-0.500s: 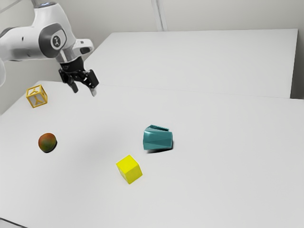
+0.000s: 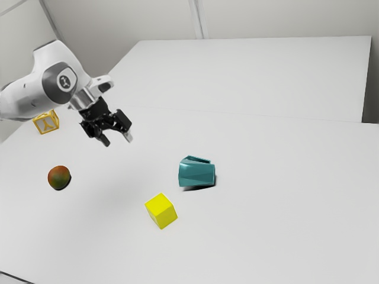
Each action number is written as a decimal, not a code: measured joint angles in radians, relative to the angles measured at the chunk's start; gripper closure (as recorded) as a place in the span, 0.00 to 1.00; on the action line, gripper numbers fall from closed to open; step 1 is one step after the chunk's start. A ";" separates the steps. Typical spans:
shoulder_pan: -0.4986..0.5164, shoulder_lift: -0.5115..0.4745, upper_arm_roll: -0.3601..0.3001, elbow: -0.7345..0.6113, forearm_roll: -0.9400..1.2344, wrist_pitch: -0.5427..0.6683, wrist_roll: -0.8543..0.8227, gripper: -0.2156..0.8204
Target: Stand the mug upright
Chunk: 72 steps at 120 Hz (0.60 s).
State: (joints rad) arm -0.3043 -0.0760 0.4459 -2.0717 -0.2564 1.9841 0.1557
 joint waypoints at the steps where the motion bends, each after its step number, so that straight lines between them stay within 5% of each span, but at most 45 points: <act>1: -0.005 0.001 0.002 -0.003 -0.008 0.004 -0.002 0.21; 46: -0.168 0.108 0.044 -0.117 -0.383 0.208 -0.009 0.21; 72: -0.143 0.155 0.058 -0.134 -0.520 0.267 0.025 0.21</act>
State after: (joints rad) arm -0.4472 0.0794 0.5035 -2.2052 -0.7765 2.2511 0.1806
